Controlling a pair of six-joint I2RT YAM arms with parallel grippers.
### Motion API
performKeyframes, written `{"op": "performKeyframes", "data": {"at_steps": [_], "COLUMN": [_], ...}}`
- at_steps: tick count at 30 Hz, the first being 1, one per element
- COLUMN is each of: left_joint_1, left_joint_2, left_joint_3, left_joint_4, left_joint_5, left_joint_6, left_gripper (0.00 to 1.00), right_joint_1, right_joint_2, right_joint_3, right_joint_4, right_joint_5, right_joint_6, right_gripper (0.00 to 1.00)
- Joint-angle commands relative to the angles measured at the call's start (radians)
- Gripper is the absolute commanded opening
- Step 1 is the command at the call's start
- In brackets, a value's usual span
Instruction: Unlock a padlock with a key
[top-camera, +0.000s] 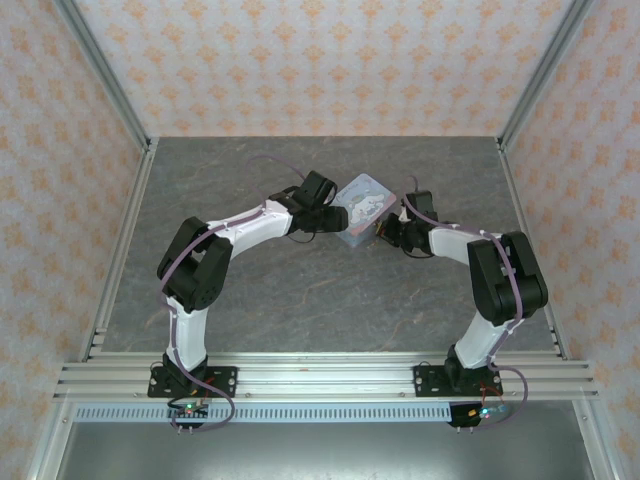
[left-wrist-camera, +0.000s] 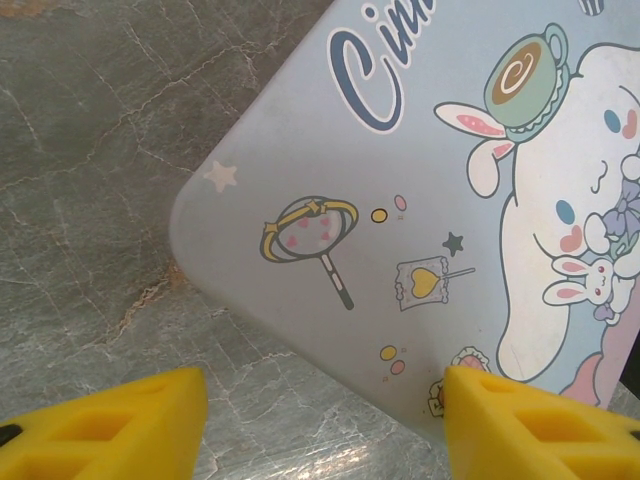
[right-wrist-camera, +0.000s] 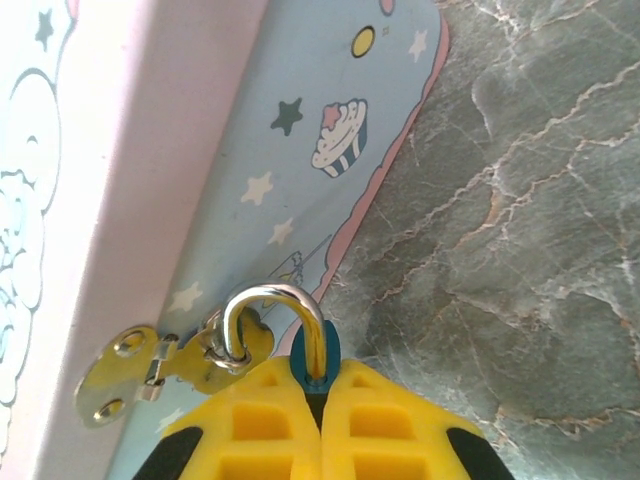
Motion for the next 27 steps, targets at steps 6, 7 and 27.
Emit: {"op": "performKeyframes", "data": {"at_steps": [6, 7, 27], "left_joint_1": [0.009, 0.009, 0.004], "left_joint_2": [0.114, 0.116, 0.143], "left_joint_3": [-0.047, -0.044, -0.018], "left_joint_4": [-0.253, -0.255, -0.28], "left_joint_5": [-0.09, -0.089, -0.083], "left_joint_6": [0.041, 0.041, 0.049], "left_gripper": [0.61, 0.61, 0.57], "right_joint_1": [-0.167, -0.181, -0.19], "right_joint_2": [0.127, 0.136, 0.133], "right_joint_3": [-0.127, -0.126, -0.011], "right_joint_4": [0.342, 0.37, 0.167], "right_joint_5": [-0.219, -0.236, -0.245], "right_joint_6": [0.294, 0.314, 0.236], "right_gripper": [0.0, 0.0, 0.0]}}
